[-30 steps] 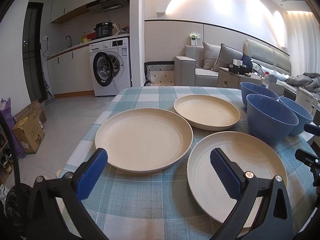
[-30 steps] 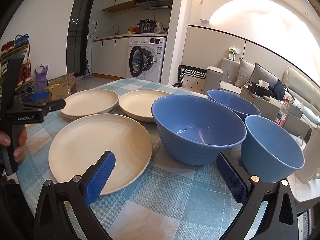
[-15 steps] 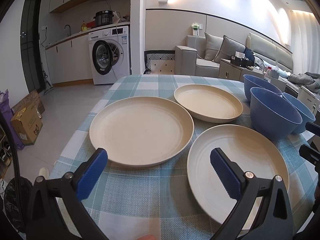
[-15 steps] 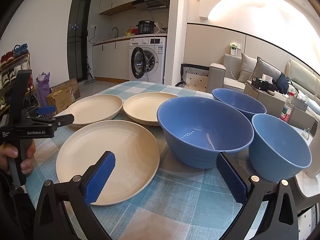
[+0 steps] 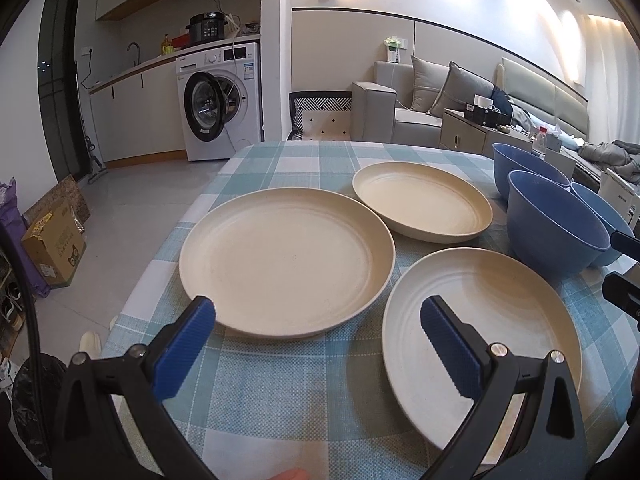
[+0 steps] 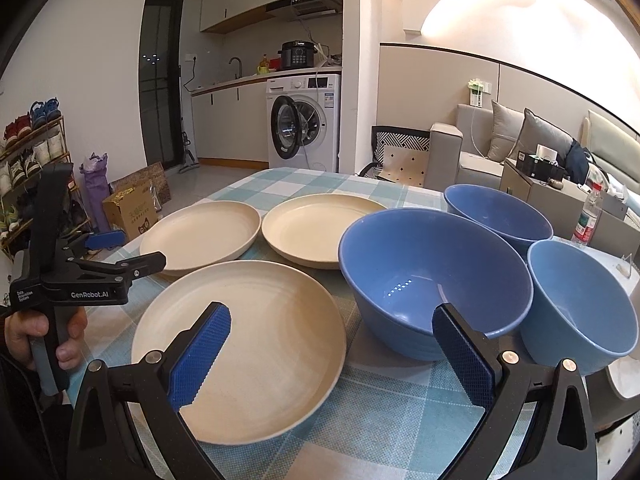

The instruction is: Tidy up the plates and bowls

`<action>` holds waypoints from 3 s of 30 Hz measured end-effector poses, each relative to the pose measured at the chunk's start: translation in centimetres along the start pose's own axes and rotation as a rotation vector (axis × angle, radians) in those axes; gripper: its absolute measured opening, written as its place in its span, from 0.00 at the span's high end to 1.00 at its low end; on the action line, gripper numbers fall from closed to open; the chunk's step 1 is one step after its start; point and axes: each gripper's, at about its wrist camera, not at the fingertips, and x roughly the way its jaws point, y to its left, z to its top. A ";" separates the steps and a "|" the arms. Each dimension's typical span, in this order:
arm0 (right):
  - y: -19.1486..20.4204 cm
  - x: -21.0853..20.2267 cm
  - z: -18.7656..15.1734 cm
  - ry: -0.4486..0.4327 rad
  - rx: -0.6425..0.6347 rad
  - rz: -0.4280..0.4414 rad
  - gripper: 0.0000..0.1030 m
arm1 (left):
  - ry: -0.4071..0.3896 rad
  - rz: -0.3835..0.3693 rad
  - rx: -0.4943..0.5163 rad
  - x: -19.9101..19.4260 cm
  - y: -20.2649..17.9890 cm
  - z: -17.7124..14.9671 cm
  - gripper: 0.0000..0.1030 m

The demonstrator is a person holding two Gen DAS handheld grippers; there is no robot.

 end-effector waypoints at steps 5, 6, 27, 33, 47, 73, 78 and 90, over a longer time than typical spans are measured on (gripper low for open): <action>0.2 0.1 0.8 -0.002 0.001 0.011 0.00 | 0.014 0.001 -0.012 0.2 0.5 0.5 0.00; 0.3 0.1 0.8 -0.001 0.000 0.011 0.00 | 0.016 -0.001 -0.014 0.2 0.5 0.6 0.00; 1.5 0.8 3.6 0.001 0.021 0.018 0.00 | -0.012 -0.023 0.028 -0.2 0.6 4.3 0.00; 1.5 1.3 5.0 0.001 0.027 0.015 0.00 | -0.007 -0.012 0.024 0.0 1.0 5.0 0.00; 3.2 3.4 7.7 0.025 0.024 0.035 0.00 | 0.003 0.031 -0.033 0.4 4.2 6.8 0.00; 5.1 8.6 10.0 0.126 0.054 0.119 0.00 | 0.030 0.034 -0.041 2.1 7.0 7.1 0.00; 5.9 9.9 9.9 0.149 0.041 0.146 0.01 | 0.042 -0.002 -0.062 2.4 8.0 6.8 0.00; 6.9 13.2 10.1 0.212 0.038 0.165 0.14 | 0.085 -0.017 -0.055 3.7 8.7 6.0 0.01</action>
